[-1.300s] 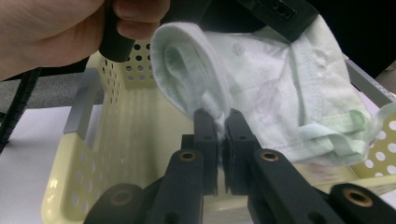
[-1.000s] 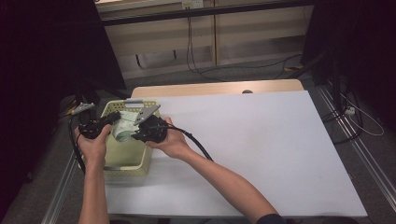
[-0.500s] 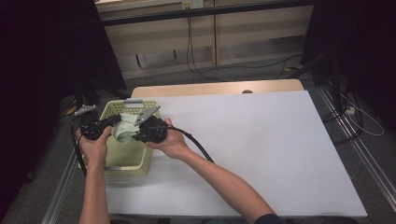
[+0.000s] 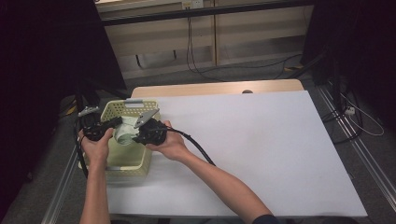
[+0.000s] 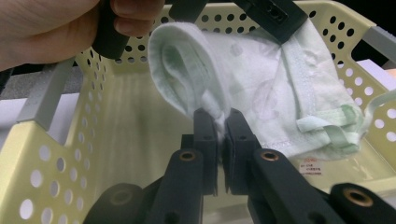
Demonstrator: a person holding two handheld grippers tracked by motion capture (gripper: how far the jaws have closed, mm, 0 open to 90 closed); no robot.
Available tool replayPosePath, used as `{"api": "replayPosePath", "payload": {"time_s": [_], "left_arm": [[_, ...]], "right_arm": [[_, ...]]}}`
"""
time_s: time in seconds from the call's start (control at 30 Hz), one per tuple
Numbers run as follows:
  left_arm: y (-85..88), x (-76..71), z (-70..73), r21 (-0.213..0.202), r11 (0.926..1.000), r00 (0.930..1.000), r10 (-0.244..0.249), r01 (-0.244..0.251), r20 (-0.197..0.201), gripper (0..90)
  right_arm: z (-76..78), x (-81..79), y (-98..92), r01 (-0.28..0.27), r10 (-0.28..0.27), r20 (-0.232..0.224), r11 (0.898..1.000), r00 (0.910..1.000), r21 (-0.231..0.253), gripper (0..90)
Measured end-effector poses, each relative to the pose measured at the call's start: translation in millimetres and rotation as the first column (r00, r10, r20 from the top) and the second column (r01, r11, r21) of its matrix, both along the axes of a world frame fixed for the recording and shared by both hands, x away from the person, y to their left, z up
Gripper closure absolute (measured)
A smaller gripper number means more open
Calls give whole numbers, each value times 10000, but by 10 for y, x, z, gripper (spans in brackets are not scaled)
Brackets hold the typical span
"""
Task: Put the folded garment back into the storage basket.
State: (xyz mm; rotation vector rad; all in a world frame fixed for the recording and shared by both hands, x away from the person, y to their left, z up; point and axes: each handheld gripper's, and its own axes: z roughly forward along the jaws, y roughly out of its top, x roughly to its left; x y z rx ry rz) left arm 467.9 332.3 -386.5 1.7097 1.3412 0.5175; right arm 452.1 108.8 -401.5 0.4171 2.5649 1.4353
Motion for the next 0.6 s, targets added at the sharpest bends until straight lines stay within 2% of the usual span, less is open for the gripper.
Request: {"api": "replayPosePath", "payload": {"time_s": [0.3, 0.6], "left_arm": [[7, 31, -78, 80, 10000, 9998, 17, -15, -188, 847], [-4, 42, -88, 148, 9999, 9995, -21, 25, -301, 839]], "right_arm": [[-80, 24, 19, 19, -20, -117, 10000, 9999, -91, 857], [-130, 21, 26, -36, 33, -187, 9998, 9998, -188, 852]]}}
